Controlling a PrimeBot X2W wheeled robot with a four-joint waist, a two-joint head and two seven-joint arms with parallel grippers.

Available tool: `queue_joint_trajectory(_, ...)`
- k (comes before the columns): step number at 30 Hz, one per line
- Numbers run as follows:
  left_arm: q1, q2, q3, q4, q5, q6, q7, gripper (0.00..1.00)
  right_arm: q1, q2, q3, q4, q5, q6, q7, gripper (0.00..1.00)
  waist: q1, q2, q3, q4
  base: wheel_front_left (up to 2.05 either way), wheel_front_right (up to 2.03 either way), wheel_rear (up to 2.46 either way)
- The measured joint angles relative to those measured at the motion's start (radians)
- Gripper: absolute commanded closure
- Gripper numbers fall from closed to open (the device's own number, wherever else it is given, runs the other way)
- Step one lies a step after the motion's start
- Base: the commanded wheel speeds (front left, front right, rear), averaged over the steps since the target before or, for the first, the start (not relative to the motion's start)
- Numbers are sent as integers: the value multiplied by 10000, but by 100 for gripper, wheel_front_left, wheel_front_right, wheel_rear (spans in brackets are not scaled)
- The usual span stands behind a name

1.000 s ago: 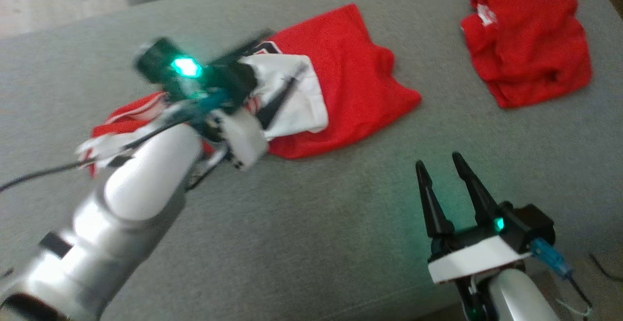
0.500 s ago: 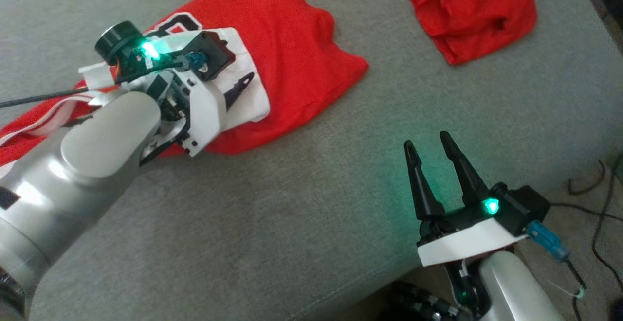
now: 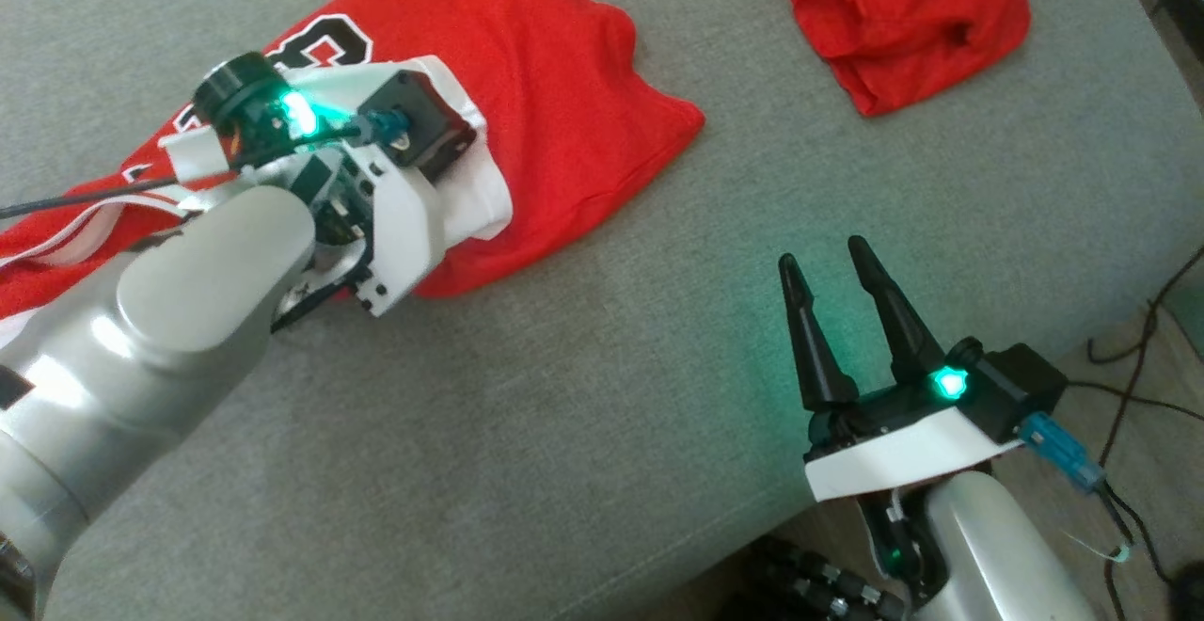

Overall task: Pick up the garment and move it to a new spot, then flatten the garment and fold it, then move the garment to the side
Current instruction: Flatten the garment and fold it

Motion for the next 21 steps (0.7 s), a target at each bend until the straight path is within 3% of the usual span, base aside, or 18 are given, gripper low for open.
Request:
queue_joint_trajectory(8, -128, 25, -119, -550, -8, 0, -1590, 100, 60, 2, -433, 67, -253, 0, 0, 0, 0, 0, -389, 478, 0, 0, 0)
queue_joint_trajectory(14, -627, 134, 81, -1137, -161, 25, -3114, 100, 529, 4, -1218, 259, -648, 0, 0, 0, -1, 0, -969, 1349, 0, 0, 0)
queue_joint_trajectory(21, -49, 1315, 290, -2324, -255, 763, -3787, 100, 662, -357, -1779, 1496, -752, 0, 6, 0, -2, 1, -1711, 2744, 0, 0, 0)
